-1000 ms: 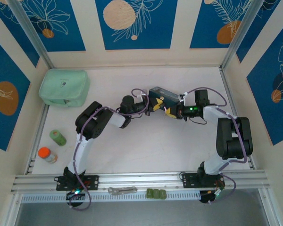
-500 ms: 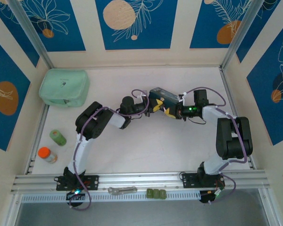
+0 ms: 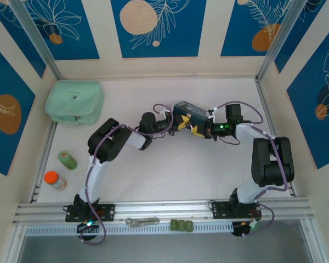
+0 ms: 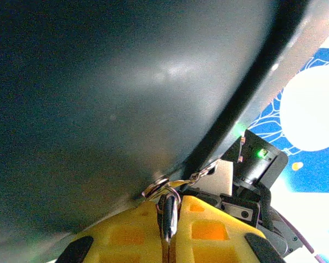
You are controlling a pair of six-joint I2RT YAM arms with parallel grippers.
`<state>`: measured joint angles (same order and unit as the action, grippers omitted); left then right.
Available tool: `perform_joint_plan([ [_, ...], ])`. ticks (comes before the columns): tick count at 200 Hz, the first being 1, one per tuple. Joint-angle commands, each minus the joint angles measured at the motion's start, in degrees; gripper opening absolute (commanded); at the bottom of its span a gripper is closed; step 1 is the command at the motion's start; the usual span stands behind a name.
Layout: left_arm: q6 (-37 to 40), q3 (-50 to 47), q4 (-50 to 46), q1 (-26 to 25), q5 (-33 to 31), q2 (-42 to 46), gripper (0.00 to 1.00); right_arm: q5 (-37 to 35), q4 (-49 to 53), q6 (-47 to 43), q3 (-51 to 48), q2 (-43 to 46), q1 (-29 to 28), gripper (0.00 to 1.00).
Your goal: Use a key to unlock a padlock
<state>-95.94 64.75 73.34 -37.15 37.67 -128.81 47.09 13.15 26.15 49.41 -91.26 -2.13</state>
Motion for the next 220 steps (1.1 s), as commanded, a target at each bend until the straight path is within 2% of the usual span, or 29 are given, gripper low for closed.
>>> perform_joint_plan([
  [1, 1.2, -0.5, 7.3, -0.6, 1.9, 3.6, 0.0, -0.6, 2.0, 0.0, 1.4, -0.9, 0.1, 0.0],
  [82, 1.2, 0.0, 7.4, -0.6, 3.9, 3.5, 0.0, -1.2, -0.5, 1.4, 2.0, -0.8, -0.3, 0.0],
  [171, 1.9, 0.1, 7.3, -0.6, 15.5, 5.0, 0.0, -8.9, 4.2, 2.7, 8.7, -3.7, 1.5, 0.0],
  [220, 3.0, -0.3, 7.3, -0.6, 14.7, 5.1, 0.0, -11.3, 2.4, 7.8, 10.1, -4.6, -0.1, 0.0],
])
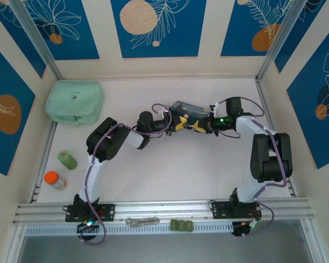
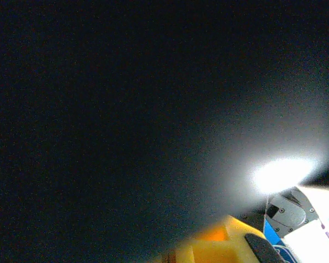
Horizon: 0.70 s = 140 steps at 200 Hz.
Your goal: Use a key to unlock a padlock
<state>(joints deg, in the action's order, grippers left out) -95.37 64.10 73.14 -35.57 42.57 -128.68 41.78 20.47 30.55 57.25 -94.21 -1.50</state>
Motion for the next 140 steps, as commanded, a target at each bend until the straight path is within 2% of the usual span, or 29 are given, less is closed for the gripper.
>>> perform_joint_plan([
  [1, 2.4, 0.3, 7.5, -2.2, 9.7, 4.9, 0.0, -6.0, -4.9, 3.5, 2.2, -1.6, -0.8, 0.0],
  [31, 3.3, -0.1, 7.5, -2.2, 6.3, 5.1, 0.0, -8.3, -6.5, 6.6, -0.2, 0.0, -3.1, 0.0],
  [81, 3.1, -4.1, 7.5, -3.0, -7.3, 5.5, 0.0, -15.5, -16.7, 16.4, -10.6, 6.9, -6.9, 0.0],
  [140, 1.5, -3.9, 7.5, -4.1, -9.7, 5.6, 0.0, -15.3, -22.1, 19.9, -11.9, 5.4, -9.1, 0.0],
])
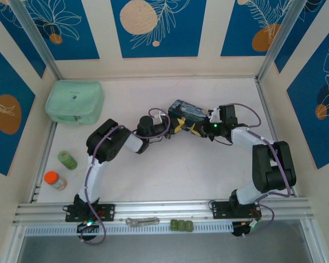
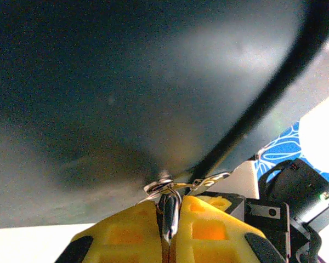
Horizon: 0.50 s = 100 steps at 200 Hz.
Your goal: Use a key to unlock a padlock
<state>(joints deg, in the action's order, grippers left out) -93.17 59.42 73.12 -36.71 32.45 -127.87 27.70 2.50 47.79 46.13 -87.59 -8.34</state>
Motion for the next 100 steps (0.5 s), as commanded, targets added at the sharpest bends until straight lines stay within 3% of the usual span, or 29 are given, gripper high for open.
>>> perform_joint_plan([
  [1, -0.7, 0.8, 7.6, -3.1, 0.4, 4.8, 0.0, -1.2, -4.3, 2.6, -0.8, -1.1, -2.3, 0.0],
  [100, -3.9, 4.2, 7.6, -4.7, 2.3, 4.9, 0.0, 1.5, -10.7, 2.4, -1.8, -4.8, -3.7, 0.0],
])
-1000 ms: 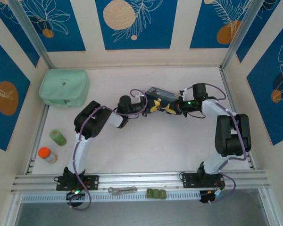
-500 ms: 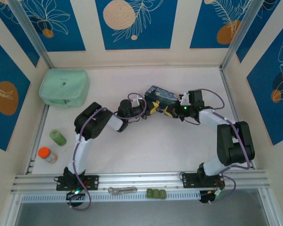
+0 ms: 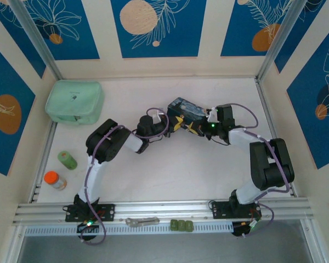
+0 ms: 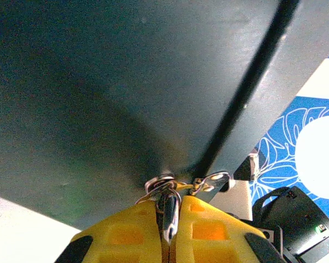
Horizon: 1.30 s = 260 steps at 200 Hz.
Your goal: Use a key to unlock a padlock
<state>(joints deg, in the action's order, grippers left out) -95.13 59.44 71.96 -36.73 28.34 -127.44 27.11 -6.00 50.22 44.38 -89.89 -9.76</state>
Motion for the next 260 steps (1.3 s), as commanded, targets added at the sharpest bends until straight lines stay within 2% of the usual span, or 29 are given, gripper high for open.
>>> perform_joint_plan([
  [1, -2.0, 4.3, 8.7, -4.7, 6.4, 4.5, 0.0, 2.0, -2.1, 0.0, 0.0, -2.5, -2.3, 0.0],
  [142, -1.5, 6.2, 8.7, -6.0, 10.1, 4.9, 0.0, 2.1, 0.4, -3.2, 7.0, -6.4, -2.9, 0.0],
  [177, -2.1, 6.7, 8.7, -5.8, 10.6, 4.1, 0.0, -0.3, 4.6, -7.8, 10.0, -6.4, -4.9, 0.0],
  [215, -0.7, 4.9, 8.7, -4.4, 10.6, 4.9, 0.0, 2.0, 6.5, -7.6, 10.0, -6.7, -3.5, 0.0],
  [240, 5.3, 5.0, 8.7, -3.4, 13.3, 5.6, 0.0, 11.9, 0.8, 2.5, 8.2, -7.6, -0.6, 0.0],
  [260, 8.3, 6.0, 8.7, -2.7, 16.1, 4.9, 0.0, 13.2, 3.1, 5.5, 8.8, -6.5, -0.6, 0.0],
])
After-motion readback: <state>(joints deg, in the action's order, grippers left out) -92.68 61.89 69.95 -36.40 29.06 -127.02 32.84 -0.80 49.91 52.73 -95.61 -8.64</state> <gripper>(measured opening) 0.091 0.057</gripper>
